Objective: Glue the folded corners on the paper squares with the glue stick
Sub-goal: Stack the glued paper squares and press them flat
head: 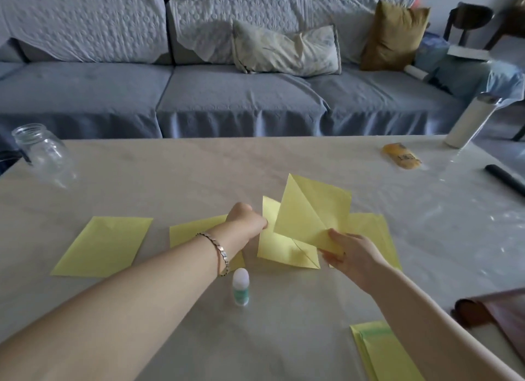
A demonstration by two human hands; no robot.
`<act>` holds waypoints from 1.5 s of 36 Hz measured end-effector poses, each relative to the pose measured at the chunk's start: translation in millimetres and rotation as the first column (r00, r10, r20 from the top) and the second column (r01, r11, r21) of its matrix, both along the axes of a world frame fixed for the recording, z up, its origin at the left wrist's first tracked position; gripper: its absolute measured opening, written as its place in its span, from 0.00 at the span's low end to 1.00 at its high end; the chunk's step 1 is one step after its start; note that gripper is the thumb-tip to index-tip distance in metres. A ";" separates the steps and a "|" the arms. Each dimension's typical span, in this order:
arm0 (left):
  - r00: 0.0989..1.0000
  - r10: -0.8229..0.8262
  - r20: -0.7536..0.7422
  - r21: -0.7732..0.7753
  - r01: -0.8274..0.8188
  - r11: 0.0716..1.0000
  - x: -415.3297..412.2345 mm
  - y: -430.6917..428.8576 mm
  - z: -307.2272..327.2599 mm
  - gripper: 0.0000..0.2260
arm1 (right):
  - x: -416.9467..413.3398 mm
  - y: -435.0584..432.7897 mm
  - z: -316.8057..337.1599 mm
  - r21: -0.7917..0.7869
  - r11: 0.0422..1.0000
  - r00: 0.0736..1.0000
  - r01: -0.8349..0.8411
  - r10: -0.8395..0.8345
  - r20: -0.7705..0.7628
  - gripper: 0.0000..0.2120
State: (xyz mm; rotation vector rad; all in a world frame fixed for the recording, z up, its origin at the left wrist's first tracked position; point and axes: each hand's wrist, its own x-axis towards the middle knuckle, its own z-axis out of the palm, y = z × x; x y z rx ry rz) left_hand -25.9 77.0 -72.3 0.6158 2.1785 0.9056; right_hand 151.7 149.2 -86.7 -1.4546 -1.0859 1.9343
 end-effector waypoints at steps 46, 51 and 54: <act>0.897 -0.123 -0.425 0.006 0.139 0.990 105.8 -257.1 -45.4 0.09 | 100.0 -218.9 -28.0 0.346 0.823 0.805 -0.450 0.206 0.557 0.10; 0.817 -0.171 -0.550 0.137 0.291 0.947 103.4 -266.7 -62.8 0.19 | 100.3 -221.4 -28.0 0.347 0.830 0.800 -0.438 0.183 0.571 0.12; 0.726 -0.322 -0.607 0.072 0.454 0.888 106.7 -272.9 -71.6 0.28 | 99.6 -222.7 -26.8 0.345 0.835 0.796 -0.429 0.169 0.581 0.13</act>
